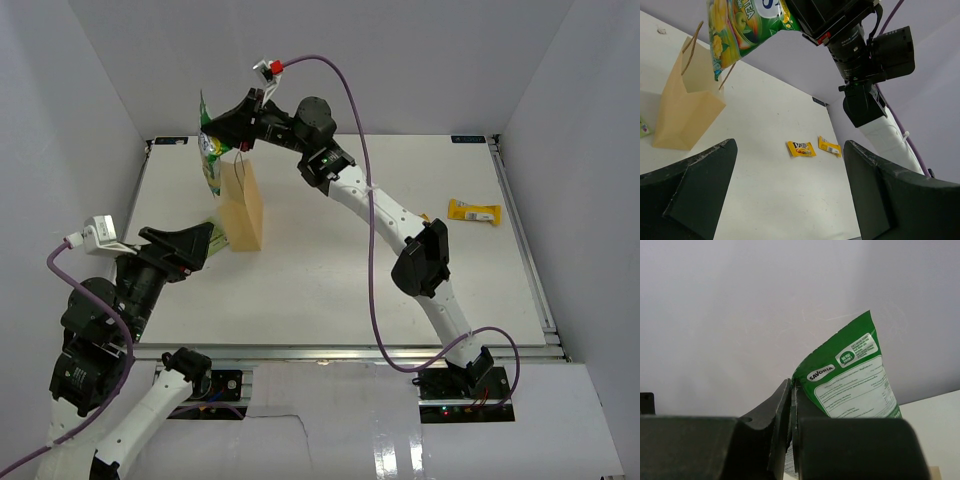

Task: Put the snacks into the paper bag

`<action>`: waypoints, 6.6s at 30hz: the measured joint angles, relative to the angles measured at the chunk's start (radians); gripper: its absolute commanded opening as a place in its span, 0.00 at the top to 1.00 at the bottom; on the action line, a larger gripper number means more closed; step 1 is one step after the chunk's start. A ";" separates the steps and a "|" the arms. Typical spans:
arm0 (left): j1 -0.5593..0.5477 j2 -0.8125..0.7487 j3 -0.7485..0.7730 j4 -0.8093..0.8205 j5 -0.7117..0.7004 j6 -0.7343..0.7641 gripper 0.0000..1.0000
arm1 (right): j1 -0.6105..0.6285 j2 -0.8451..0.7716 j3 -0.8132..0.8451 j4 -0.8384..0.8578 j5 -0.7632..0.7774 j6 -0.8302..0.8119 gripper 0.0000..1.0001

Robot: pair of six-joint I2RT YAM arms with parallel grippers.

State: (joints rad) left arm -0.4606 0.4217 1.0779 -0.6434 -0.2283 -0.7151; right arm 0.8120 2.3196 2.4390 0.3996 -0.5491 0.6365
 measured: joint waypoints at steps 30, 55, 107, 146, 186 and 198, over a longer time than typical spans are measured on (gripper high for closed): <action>0.000 -0.041 -0.024 0.000 0.004 -0.018 0.02 | -0.007 0.000 -0.076 -0.048 0.081 -0.204 0.92; 0.000 -0.042 -0.095 0.000 0.008 -0.030 0.02 | -0.023 -0.135 -0.257 -0.161 0.015 -0.392 0.15; 0.896 1.188 -0.204 0.356 0.636 0.170 0.14 | -0.772 -0.759 -1.323 -1.096 -0.220 -1.295 0.02; 0.596 1.441 0.080 0.277 0.192 0.337 0.49 | -0.813 -0.734 -1.323 -1.081 -0.257 -1.247 0.01; 0.768 1.037 -0.312 0.277 0.397 0.230 1.00 | -0.839 -0.740 -1.323 -1.081 -0.274 -1.241 0.01; 0.795 0.808 -0.312 0.248 0.393 0.190 1.00 | -0.839 -0.756 -1.325 -1.081 -0.277 -1.241 0.01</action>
State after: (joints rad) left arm 0.3347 1.2297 0.7658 -0.3950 0.1650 -0.5251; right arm -0.0269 1.5631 1.1141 -0.6811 -0.8261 -0.6048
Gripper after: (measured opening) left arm 0.264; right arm 0.987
